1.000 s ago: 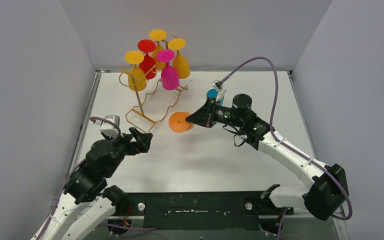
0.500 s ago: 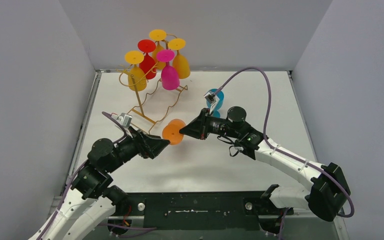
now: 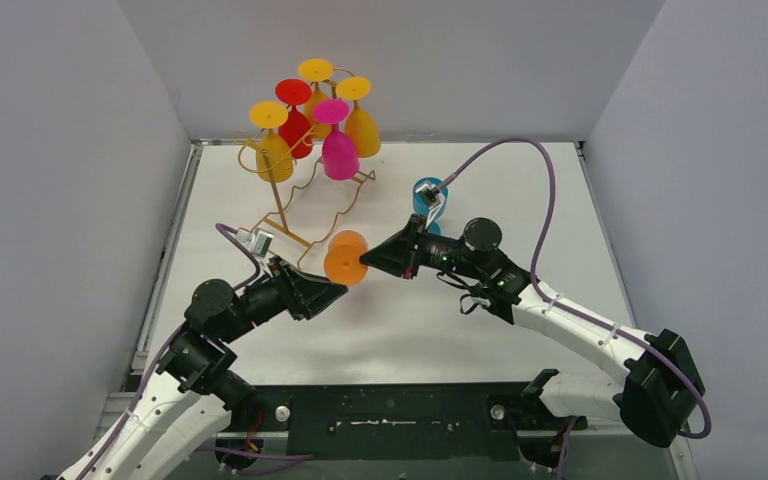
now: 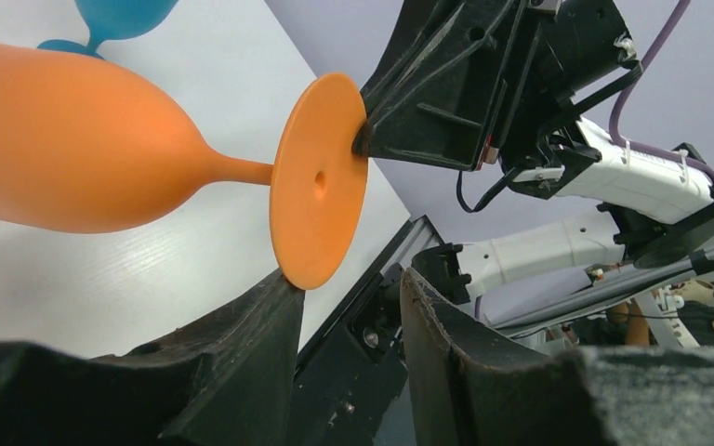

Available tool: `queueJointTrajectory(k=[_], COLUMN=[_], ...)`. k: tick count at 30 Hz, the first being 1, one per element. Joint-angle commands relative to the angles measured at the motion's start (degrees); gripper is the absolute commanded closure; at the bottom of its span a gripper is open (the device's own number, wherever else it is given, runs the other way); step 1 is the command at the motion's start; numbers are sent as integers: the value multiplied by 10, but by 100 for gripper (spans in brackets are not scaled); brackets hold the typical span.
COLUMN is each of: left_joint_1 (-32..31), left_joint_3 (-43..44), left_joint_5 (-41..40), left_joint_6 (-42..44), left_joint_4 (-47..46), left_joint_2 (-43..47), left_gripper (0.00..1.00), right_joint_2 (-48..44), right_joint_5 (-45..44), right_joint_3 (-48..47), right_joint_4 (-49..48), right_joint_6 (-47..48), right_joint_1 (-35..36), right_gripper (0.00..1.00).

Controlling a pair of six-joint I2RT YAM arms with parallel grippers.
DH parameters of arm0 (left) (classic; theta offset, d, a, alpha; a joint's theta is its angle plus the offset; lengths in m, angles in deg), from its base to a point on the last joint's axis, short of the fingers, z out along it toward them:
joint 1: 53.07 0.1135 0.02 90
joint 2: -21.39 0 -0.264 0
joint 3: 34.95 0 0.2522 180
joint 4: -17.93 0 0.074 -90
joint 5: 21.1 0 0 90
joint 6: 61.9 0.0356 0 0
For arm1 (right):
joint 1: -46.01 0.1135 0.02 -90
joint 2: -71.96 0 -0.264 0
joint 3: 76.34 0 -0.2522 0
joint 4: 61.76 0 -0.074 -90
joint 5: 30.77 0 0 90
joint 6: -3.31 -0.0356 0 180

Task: Take the wine glass off the wine glass rack
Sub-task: Place the wine glass at the center of the board.

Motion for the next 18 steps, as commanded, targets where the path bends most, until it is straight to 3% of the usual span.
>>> queueJointTrajectory(k=[1, 18], left_joint_1=[1, 1], left_joint_3=[-17, -46], left_joint_5=[17, -20], left_joint_6=[-33, -60], left_joint_4=[-92, -154], left_joint_2=[11, 19], left_gripper=[60, 84], right_joint_2=[-10, 7], right_joint_5=[9, 71], right_joint_3=[1, -2], right_joint_4=[-75, -94], right_joint_6=[-5, -22], right_joint_1=[2, 2], right_gripper=[100, 100])
